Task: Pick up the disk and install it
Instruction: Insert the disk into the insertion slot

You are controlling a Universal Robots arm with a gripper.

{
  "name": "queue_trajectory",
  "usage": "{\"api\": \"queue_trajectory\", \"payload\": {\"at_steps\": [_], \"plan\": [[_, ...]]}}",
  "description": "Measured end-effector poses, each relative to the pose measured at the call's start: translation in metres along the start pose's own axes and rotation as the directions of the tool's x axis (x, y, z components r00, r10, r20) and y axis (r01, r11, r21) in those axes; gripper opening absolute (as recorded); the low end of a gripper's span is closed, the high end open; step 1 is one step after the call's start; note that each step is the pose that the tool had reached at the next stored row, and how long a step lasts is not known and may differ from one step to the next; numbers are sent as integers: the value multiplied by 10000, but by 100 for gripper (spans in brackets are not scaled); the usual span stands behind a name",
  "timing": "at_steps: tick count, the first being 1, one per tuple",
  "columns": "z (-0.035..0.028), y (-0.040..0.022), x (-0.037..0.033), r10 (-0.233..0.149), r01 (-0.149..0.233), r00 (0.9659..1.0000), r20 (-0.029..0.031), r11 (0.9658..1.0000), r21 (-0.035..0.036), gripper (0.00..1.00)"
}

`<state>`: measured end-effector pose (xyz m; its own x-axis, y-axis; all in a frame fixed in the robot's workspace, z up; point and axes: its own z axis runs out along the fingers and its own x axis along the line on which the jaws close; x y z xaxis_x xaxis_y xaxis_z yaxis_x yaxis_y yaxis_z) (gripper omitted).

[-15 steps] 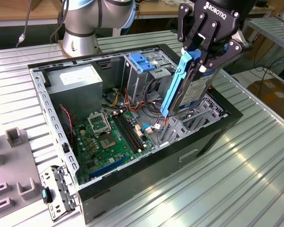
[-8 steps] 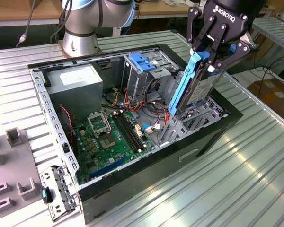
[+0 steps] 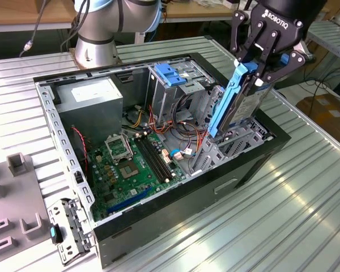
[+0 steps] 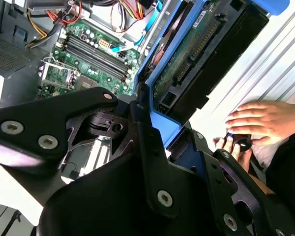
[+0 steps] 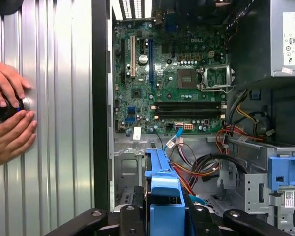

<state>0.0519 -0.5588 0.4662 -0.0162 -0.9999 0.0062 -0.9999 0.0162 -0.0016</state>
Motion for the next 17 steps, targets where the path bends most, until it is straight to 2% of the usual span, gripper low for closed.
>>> {"api": "queue_trajectory", "payload": {"at_steps": [7,10,17], "plan": [[104,-46,-1,0,0,10000,-13,10000,0,37],[150,-98,-3,0,0,10000,-13,10000,1,37],[188,-103,-3,-1,1,10000,-14,10000,0,37]]}}
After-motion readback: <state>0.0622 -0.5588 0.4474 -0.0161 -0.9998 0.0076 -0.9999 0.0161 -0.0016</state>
